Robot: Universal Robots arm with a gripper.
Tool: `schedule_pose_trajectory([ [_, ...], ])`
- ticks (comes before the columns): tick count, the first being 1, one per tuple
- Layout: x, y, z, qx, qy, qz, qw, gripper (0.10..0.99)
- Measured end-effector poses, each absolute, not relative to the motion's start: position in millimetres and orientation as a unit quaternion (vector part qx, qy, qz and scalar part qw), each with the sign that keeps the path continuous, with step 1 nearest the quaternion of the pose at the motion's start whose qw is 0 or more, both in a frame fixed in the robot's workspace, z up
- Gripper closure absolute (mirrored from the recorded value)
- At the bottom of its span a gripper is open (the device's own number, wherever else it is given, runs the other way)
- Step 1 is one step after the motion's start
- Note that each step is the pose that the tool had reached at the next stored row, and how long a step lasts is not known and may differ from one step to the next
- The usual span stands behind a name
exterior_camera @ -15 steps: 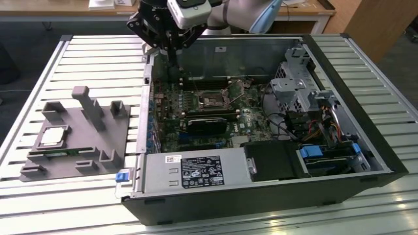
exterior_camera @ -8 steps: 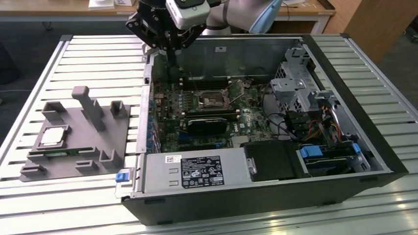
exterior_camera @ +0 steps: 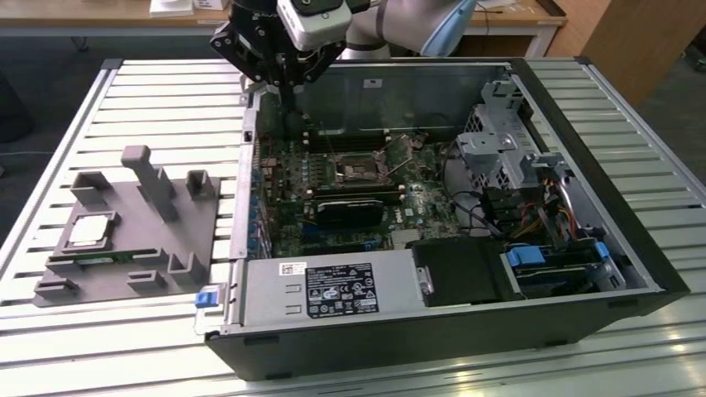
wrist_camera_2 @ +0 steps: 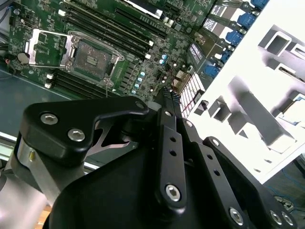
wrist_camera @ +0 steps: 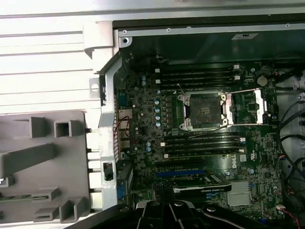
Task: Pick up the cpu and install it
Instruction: 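Reach for the cpu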
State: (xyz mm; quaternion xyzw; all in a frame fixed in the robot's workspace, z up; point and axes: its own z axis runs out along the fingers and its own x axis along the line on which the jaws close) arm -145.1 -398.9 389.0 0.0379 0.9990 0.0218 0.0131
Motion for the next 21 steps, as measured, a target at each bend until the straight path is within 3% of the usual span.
schedule_pose_trajectory([
  [21, -150.1, -398.9, 386.6, 0.038, 0.999, 0.022, 0.013, 0.973],
])
